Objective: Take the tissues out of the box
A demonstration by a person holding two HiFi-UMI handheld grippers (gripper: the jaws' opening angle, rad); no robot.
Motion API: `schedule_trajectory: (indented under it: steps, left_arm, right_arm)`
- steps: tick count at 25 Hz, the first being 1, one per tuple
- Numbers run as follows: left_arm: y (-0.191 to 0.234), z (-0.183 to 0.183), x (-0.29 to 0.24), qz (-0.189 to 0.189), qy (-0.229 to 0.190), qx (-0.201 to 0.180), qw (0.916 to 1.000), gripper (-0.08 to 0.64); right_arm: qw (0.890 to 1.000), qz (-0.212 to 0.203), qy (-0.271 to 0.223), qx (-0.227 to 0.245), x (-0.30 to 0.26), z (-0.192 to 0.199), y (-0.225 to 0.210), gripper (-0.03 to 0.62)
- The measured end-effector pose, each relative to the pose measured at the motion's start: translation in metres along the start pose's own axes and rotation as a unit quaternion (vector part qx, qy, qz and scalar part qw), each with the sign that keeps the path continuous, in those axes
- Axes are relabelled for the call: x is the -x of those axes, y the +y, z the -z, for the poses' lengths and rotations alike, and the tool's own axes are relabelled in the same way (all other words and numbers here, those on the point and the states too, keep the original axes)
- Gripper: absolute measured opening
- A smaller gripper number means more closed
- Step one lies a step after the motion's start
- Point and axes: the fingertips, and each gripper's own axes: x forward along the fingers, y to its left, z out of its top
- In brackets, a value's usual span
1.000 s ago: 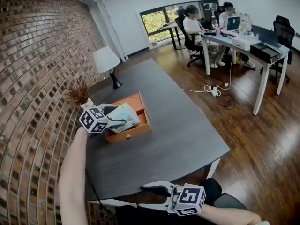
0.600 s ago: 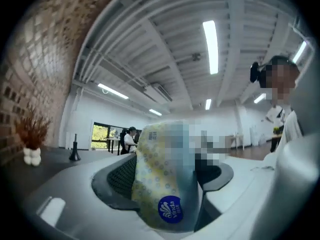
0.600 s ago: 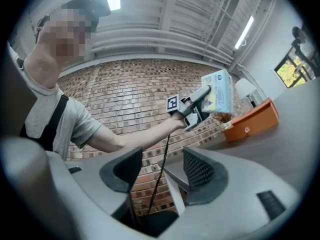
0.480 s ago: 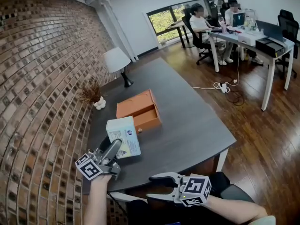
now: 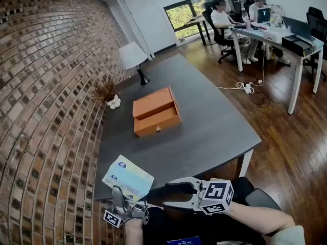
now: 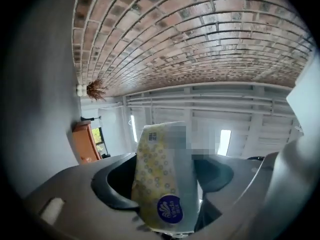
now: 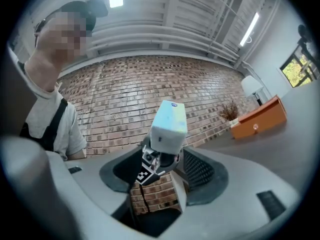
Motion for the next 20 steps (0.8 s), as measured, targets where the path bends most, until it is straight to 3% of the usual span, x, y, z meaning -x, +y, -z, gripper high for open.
schedule_trajectory:
  steps: [6,10,14,20]
  left_arm:
    - [-0.012,0.032,0.027,0.038,0.016,0.02,0.9989,0.353]
    - [-0.015,0.039,0.041,0.033,0.021,0.037,0.9985,0.353]
    - [-0.023,0.035,0.048,0.035,0.026,0.028,0.9987,0.353]
    - [-0.026,0.035,0.05,0.033,0.008,0.05,0.9982,0.353]
  right_arm:
    - [1.0,-0.011,0.001,-0.004,-0.002,0.004,0.004,0.255]
    - [1.0,-0.018,0.004,-0.006,-0.001,0.007,0.01,0.255]
    - [1.0,-0.02,0.007,0.004,0.004,0.008,0.016,0.255]
    - [1.0,-0.015,0.012,0.012,0.01,0.007,0.02,0.255]
